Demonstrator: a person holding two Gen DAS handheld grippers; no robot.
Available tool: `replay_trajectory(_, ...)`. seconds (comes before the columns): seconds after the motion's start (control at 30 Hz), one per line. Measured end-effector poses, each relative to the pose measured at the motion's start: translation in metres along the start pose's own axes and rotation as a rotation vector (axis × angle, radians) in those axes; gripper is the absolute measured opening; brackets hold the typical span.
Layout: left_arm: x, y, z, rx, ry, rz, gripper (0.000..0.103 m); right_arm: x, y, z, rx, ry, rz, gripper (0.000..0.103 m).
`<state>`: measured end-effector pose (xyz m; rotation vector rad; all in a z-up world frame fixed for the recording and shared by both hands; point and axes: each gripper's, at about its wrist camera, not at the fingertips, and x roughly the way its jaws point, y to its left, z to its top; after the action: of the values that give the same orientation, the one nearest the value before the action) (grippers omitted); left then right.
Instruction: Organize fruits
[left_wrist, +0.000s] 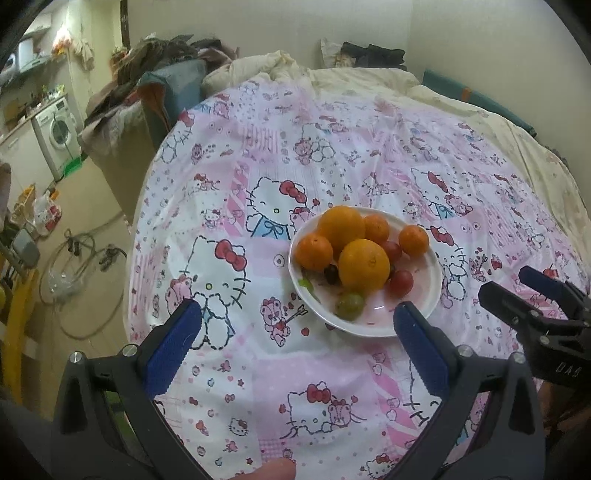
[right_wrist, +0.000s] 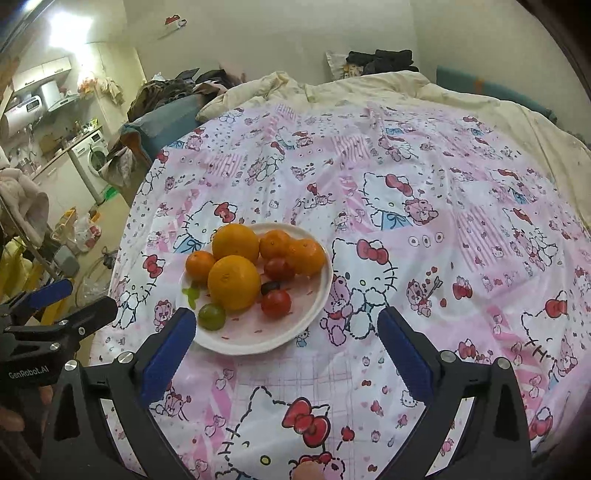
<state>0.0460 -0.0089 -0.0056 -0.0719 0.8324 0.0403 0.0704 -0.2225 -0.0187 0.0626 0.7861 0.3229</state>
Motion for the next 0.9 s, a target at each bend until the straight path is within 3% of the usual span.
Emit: replay_trajectory(0.9,-0.0019,0.0029,0.0010,-0.029,0.006,-0.014,0.103,-0.0031,-0.0027,0.0025,0.007,-0.015,-0.006,0.102)
